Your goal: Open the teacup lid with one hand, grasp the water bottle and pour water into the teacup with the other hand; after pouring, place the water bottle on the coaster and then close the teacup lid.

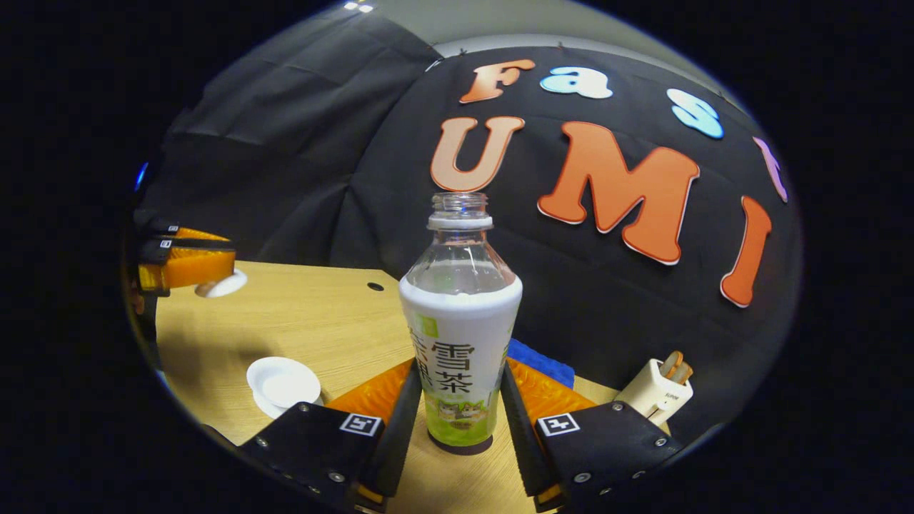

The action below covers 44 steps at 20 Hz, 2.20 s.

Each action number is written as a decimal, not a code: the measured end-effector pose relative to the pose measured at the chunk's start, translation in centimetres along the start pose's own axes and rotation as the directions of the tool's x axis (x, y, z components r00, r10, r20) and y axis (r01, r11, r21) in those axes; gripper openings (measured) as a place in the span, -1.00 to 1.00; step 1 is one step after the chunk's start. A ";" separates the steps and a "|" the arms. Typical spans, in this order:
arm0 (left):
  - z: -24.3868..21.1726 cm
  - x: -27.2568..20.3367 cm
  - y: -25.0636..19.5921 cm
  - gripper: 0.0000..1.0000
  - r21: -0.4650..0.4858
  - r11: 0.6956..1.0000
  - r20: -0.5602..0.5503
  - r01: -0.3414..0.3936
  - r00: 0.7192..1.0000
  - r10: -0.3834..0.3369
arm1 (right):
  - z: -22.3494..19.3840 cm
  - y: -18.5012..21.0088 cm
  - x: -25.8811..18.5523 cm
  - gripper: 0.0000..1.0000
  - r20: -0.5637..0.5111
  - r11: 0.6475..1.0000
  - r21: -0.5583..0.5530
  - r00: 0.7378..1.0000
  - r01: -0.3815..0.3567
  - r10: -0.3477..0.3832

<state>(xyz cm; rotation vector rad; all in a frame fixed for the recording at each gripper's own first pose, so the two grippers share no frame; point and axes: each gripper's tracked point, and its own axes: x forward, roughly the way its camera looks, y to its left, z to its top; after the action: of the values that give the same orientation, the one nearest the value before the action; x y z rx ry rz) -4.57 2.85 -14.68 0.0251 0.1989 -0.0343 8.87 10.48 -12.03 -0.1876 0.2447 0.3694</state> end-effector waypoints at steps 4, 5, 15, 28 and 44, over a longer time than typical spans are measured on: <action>0.4 0.7 -2.3 -0.33 -0.020 0.999 0.018 0.045 0.999 -0.045 | -1.8 -2.2 1.7 0.30 -0.011 0.993 0.107 0.999 0.051 -0.051; 0.6 0.9 -2.7 -0.33 -0.023 0.998 0.019 0.055 0.998 -0.054 | -2.3 -2.4 2.1 0.30 -0.021 0.990 0.131 0.998 0.057 -0.055; 0.5 1.7 -5.0 -0.34 -0.054 0.994 0.017 0.100 0.995 -0.099 | -6.6 -2.6 5.7 0.30 -0.089 0.963 0.259 0.995 0.069 -0.047; -1.3 2.2 -5.6 -0.33 -0.051 0.993 -0.041 0.106 0.993 -0.108 | -9.7 -2.3 7.1 0.30 -0.143 0.943 0.326 0.990 0.063 -0.017; -7.4 4.3 -7.8 -0.32 0.055 0.992 -0.188 0.118 0.976 -0.106 | -7.6 -3.3 2.6 0.86 -0.081 0.950 0.309 0.996 0.047 -0.023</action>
<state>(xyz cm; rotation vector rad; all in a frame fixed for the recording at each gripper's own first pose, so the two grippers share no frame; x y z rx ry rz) -2.07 -4.89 -22.92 0.0829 0.3854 -0.1511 10.95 6.63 -19.57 0.1045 0.3714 0.2838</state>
